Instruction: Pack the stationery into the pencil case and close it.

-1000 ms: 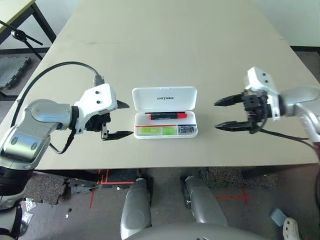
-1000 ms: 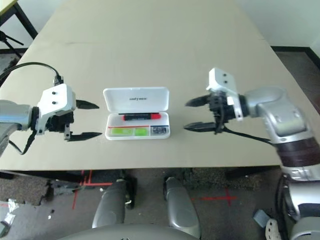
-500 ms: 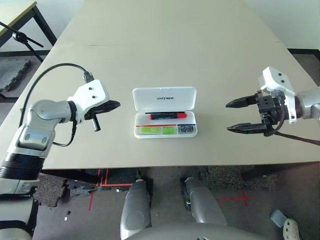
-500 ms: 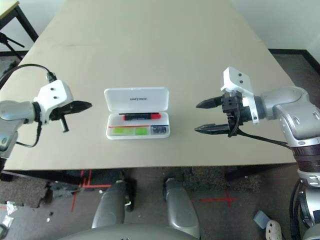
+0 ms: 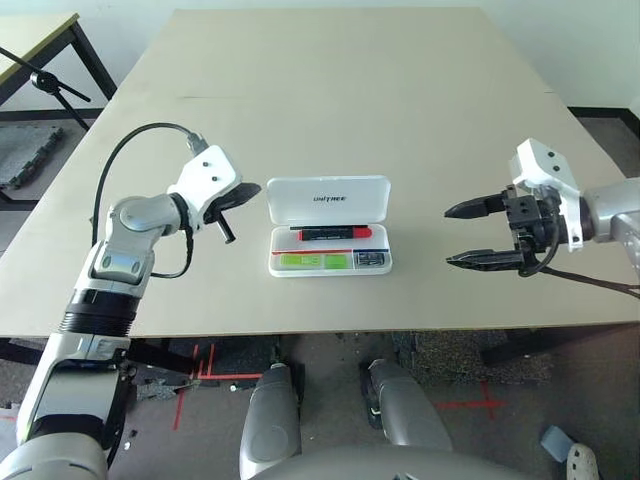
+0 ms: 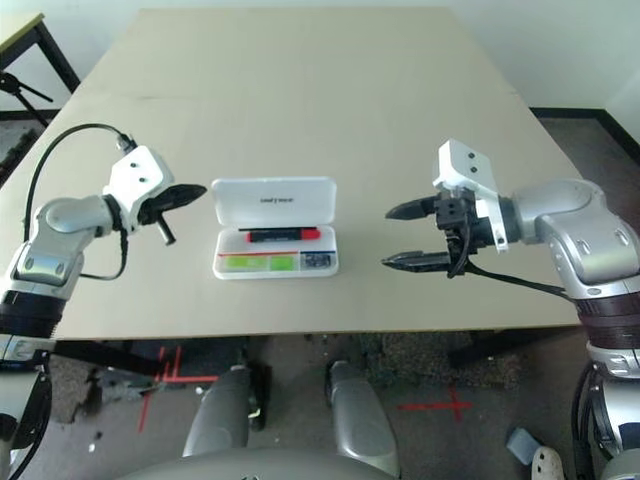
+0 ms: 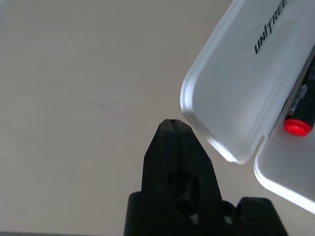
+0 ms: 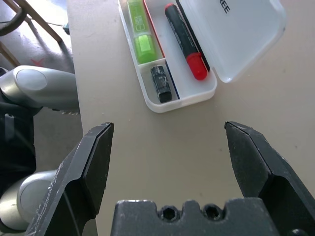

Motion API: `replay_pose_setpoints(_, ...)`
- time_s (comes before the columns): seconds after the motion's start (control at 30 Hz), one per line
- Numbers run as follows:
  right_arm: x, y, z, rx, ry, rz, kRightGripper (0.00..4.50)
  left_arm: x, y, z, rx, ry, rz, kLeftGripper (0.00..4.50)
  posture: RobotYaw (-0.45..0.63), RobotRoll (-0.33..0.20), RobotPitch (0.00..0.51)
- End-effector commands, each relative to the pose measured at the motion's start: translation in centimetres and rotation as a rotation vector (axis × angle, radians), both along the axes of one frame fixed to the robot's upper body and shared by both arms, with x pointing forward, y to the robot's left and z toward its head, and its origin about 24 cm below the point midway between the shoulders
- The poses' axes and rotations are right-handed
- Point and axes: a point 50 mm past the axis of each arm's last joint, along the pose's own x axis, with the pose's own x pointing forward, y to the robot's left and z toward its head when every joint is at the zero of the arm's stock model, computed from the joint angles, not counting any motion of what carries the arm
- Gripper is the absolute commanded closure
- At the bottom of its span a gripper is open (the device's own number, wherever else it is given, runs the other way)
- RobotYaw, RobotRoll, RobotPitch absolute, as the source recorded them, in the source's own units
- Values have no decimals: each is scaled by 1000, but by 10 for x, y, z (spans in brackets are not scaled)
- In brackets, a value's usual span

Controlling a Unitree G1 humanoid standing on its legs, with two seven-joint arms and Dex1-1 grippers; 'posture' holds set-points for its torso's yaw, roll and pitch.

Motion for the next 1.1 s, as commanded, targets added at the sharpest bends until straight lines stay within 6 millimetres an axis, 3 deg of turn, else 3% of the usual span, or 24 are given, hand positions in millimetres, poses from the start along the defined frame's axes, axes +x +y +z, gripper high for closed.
replay_pose_setpoints(0.03,-2,4,-5,5,12,19,0,1,-8,-5,2,33,-26,4461,-61,0,125)
replay_pose_setpoints(0.23,-3,4,-7,6,15,15,0,-8,-23,-2,-38,59,-133,4461,-67,0,133)
replay_pose_setpoints(0.5,-6,3,-11,2,27,7,0,-36,-43,3,-62,137,-322,4461,-68,0,144)
replay_pose_setpoints(0.87,-5,3,-16,-2,32,-1,0,-51,-65,-28,43,242,-401,4461,-72,0,150)
replay_pose_setpoints(1.1,-6,3,-18,-3,30,-11,0,-51,-63,-50,164,320,-351,4461,-84,0,155)
